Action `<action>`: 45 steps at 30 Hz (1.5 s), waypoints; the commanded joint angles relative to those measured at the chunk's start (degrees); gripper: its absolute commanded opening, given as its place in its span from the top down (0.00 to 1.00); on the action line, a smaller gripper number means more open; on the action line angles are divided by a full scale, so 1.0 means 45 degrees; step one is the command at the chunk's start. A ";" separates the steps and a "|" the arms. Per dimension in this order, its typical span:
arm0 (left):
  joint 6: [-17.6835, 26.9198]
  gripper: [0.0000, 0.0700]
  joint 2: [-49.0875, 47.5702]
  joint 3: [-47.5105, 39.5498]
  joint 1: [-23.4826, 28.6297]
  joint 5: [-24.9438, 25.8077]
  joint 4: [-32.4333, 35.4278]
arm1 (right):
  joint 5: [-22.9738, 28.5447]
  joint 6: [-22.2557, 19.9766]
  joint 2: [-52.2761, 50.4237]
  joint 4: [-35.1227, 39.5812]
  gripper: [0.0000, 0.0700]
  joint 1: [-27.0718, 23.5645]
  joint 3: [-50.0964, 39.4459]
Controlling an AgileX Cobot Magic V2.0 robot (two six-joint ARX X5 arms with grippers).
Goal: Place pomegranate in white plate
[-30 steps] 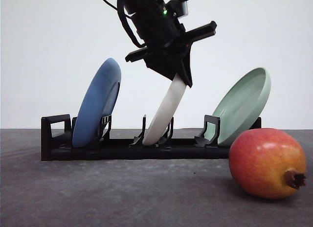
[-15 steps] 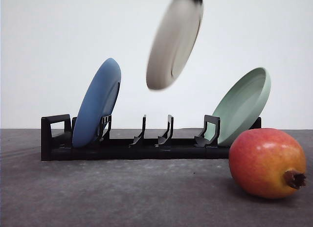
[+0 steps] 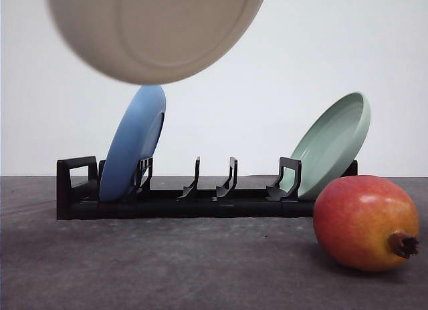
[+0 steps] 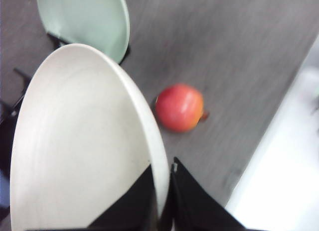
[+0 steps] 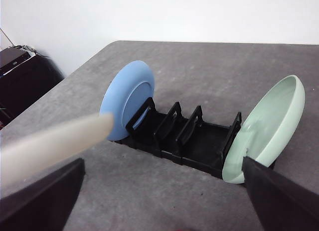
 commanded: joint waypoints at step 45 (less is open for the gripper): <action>-0.2285 0.19 0.2392 -0.6629 -0.2136 -0.3354 0.6050 | -0.0039 0.0136 0.0318 -0.0565 0.08 0.0740 0.0199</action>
